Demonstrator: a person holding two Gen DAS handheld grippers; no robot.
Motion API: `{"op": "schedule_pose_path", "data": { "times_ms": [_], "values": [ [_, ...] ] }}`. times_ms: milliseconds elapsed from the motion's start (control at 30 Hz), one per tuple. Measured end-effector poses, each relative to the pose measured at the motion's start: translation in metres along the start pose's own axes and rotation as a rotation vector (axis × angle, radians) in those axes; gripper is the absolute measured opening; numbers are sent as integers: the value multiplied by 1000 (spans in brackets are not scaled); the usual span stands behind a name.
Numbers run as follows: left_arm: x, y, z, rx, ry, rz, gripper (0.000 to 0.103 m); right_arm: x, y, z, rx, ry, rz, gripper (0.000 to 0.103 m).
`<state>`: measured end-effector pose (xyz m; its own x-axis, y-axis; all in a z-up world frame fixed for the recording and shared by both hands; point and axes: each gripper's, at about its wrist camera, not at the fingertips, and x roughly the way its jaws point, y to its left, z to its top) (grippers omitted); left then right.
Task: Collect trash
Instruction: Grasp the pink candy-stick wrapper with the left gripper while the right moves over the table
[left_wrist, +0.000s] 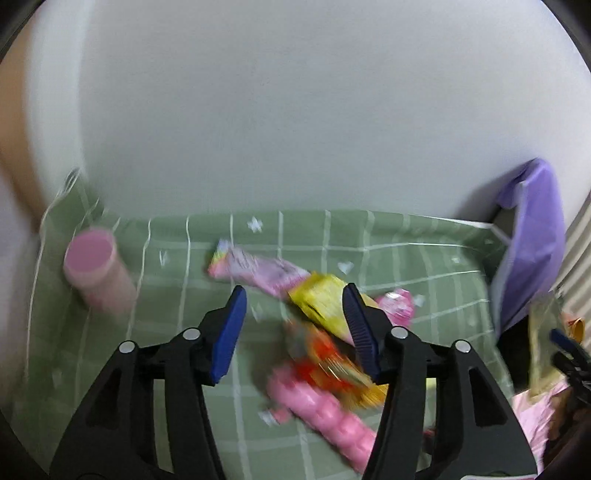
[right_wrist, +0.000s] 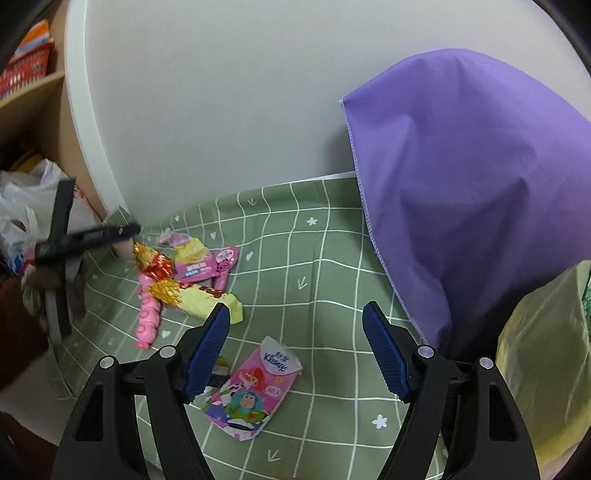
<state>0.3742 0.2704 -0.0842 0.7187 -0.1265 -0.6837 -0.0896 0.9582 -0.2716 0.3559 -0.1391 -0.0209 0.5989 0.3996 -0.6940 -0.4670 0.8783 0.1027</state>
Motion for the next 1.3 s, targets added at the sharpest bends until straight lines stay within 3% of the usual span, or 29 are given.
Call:
{"op": "schedule_pose_path", "data": {
  "times_ms": [100, 233, 400, 467, 667, 767, 900, 1133, 1167, 1267, 1300],
  "values": [
    [25, 3, 18, 107, 13, -8, 52, 8, -3, 2, -4, 26, -11, 71],
    [72, 3, 30, 193, 123, -69, 52, 19, -5, 1, -6, 69, -29, 71],
    [116, 10, 31, 230, 212, -13, 52, 26, 0, -2, -17, 105, -37, 71],
    [116, 17, 29, 184, 233, -38, 52, 31, 3, -3, -31, 112, -37, 71],
    [88, 34, 1, 47, 351, -207, 52, 49, 11, 1, -25, 111, 18, 71],
    [69, 28, -18, 79, 375, -236, 52, 58, 16, 4, -22, 111, 49, 71],
    [58, 15, -34, 150, 362, -195, 52, 64, 29, 8, -51, 110, 79, 71],
    [75, 13, -15, 142, 375, -120, 52, 50, 44, 0, -157, 110, 36, 71],
    [77, 10, -13, 145, 388, -101, 50, 48, 43, -3, -166, 113, 24, 71],
    [79, 6, -9, 146, 422, -25, 21, 43, 38, -11, -157, 125, 5, 70],
    [75, 8, -8, 142, 414, -14, 19, 42, 35, -15, -148, 129, -2, 71]
  ]
}}
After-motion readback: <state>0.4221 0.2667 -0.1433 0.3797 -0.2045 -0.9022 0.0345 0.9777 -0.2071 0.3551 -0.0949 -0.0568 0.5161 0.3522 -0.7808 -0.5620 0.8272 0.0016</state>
